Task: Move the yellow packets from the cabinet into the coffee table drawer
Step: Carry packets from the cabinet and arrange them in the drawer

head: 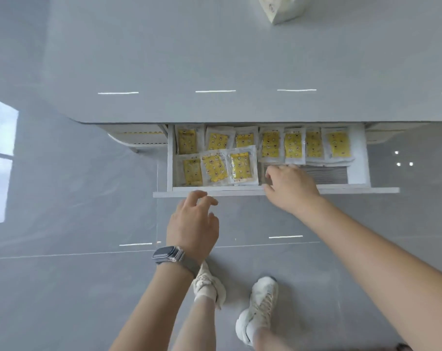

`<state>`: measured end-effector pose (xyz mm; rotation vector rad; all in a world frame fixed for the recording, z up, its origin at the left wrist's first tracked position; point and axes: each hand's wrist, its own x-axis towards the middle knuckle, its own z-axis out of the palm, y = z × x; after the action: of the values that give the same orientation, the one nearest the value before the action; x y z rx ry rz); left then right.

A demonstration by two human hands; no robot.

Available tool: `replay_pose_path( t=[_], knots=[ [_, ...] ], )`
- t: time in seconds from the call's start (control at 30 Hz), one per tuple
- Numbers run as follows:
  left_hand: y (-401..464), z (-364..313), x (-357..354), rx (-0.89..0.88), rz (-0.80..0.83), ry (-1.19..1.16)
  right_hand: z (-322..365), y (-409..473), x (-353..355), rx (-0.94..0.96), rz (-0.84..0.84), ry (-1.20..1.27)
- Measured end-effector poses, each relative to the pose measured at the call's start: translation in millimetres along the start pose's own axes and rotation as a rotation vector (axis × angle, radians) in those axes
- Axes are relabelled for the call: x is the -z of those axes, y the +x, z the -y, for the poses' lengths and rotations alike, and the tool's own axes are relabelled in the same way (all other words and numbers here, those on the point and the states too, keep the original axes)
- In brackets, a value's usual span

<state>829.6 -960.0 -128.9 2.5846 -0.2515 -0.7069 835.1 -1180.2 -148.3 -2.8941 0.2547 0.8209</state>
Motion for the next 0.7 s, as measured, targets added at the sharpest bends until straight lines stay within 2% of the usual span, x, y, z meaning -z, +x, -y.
replay_pose_path(
  t=[0.13,0.27,0.37,0.5,0.7],
  knots=[
    [-25.6,-39.6,81.2,-0.001,0.085,0.12,7.6,-65.2,83.6,-0.067,0.171,-0.103],
    [-44.6,-80.5,144.3,-0.079,0.142,0.186,22.7,-116.0,166.6,-0.157,0.235,-0.067],
    [-62.4,-91.1,194.5,-0.13,0.185,0.296,41.4,-144.2,216.8,-0.19,0.215,0.033],
    [-70.8,-80.1,279.5,-0.123,0.145,0.396,63.9,-175.8,261.7,-0.186,0.153,0.123],
    [-103.4,-35.8,367.9,0.061,0.049,0.293,109.2,-185.5,309.2,-0.07,0.095,0.068]
  ],
)
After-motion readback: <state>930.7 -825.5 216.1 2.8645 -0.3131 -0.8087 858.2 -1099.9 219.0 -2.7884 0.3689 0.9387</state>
